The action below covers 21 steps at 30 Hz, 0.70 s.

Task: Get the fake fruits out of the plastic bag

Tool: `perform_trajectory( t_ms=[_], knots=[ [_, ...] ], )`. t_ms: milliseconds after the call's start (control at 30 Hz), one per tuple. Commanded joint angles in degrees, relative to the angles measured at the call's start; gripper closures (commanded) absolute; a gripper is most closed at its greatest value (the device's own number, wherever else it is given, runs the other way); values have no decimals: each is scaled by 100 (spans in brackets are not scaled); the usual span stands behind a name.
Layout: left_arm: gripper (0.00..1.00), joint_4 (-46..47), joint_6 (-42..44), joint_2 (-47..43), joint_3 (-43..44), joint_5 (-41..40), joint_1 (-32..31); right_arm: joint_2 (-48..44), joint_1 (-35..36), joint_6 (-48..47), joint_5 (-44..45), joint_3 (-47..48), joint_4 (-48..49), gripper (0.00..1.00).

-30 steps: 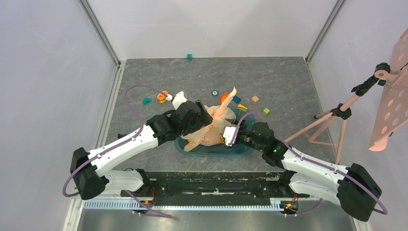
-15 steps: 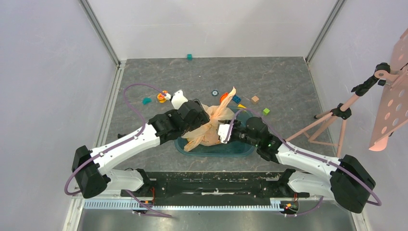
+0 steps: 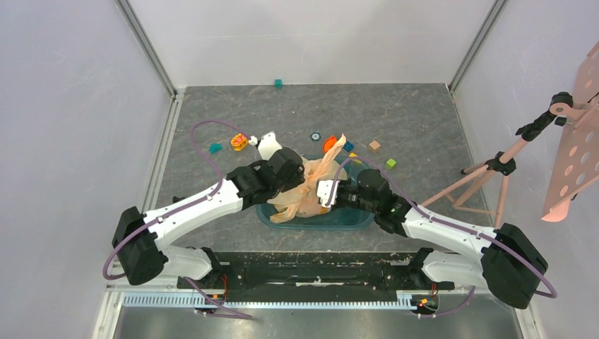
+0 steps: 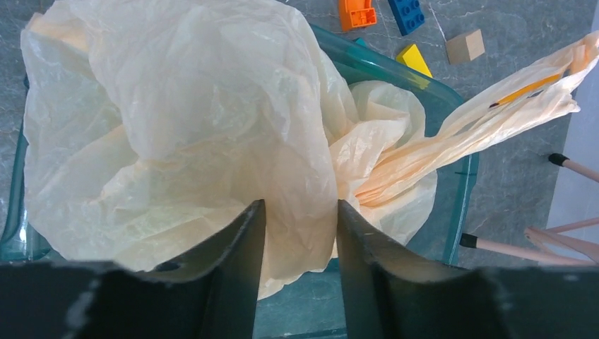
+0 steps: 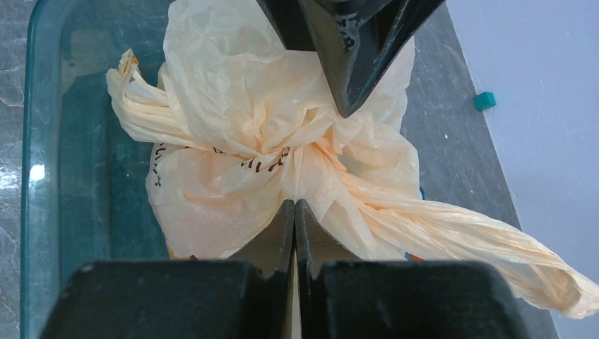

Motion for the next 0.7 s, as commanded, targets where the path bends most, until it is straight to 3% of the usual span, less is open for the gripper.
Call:
perform_trajectory(
  t_ms=[0,100,233,400,667],
  knots=[
    [59,223,289,58,-38,-219,-20,-106,24,206,-48,149,-15,100],
    [79,200,347,41,-57,-292,-5,-253,24,415,199,0,168,100],
    [98,39,476,-92,-28,-427,57,-536,16,947,842,-314,597,100],
    [98,-42,680,-467,-207,-140,603,-947,-292,2040,1606,-658,992,100],
    [98,3,983,-994,-844,284,1600,-1109,-1075,3410,2362,-681,509,100]
  ],
)
